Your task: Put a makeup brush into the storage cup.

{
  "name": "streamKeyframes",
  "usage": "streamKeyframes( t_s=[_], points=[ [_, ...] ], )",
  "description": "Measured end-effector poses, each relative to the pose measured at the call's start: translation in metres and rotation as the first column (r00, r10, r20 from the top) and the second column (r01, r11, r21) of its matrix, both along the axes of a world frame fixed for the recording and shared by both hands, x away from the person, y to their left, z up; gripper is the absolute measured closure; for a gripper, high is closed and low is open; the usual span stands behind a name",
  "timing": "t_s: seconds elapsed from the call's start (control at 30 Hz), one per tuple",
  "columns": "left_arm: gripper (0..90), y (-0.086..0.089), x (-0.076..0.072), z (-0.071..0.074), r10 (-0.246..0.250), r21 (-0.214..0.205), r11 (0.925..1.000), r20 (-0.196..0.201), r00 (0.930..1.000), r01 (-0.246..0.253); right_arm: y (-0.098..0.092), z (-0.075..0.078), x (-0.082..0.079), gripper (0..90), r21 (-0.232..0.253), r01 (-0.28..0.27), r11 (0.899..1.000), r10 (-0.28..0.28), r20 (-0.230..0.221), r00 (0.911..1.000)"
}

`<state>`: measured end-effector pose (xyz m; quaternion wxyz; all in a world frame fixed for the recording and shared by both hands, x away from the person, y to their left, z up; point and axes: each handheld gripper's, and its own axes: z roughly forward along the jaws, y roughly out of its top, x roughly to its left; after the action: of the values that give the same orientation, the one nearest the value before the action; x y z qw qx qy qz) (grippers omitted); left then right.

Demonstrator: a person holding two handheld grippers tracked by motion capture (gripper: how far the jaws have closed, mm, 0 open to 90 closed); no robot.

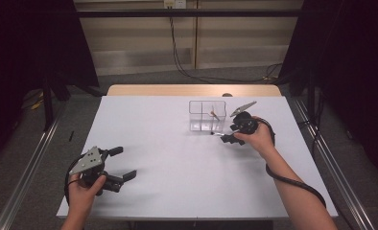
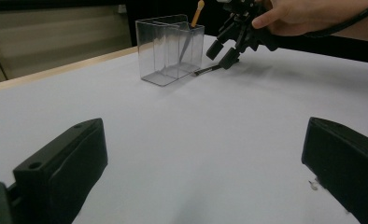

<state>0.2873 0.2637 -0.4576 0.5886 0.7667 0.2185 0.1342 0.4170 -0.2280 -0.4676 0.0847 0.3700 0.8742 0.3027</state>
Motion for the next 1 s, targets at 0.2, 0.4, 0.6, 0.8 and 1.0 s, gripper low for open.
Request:
streamKeyframes(
  t_s=[0.2, 0.4, 0.6, 0.8, 1.0],
  points=[
    [0.2, 0.0004, 0.0002, -0.0003, 0.0, 0.004, 1.0, 0.0, 1.0, 0.0, 0.0004, 0.0, 0.0013, 37.6, -0.031, -0.019, 0.999, 0.019, -0.018, 0.9997],
    [0.2, 0.0005, 0.0002, -0.0004, 0.001, 0.002, 1.0, -0.003, 1.0, -0.001, 0.0004, -0.0001, 0.0025, 43.0, -0.052, -0.026, 0.998, 0.025, -0.027, 0.9993],
    [0.2, 0.0005, 0.0002, -0.0005, 0.001, 0.002, 1.0, -0.003, 1.0, -0.001, 0.0016, 0.0006, 0.0031, 47.3, -0.073, -0.039, 0.997, 0.036, -0.036, 0.9987],
    [0.3, 0.0005, 0.0002, -0.0005, 0.001, 0.004, 1.0, -0.002, 1.0, -0.001, 0.002, -0.0009, 0.003, 49.1, -0.074, -0.038, 0.997, 0.035, -0.041, 0.9986],
    [0.4, 0.0008, 0.0003, -0.0002, 0.001, 0.004, 1.0, -0.001, 1.0, -0.001, 0.0023, -0.0001, 0.0032, 51.7, -0.083, -0.049, 0.995, 0.046, -0.045, 0.9979]
  ],
)
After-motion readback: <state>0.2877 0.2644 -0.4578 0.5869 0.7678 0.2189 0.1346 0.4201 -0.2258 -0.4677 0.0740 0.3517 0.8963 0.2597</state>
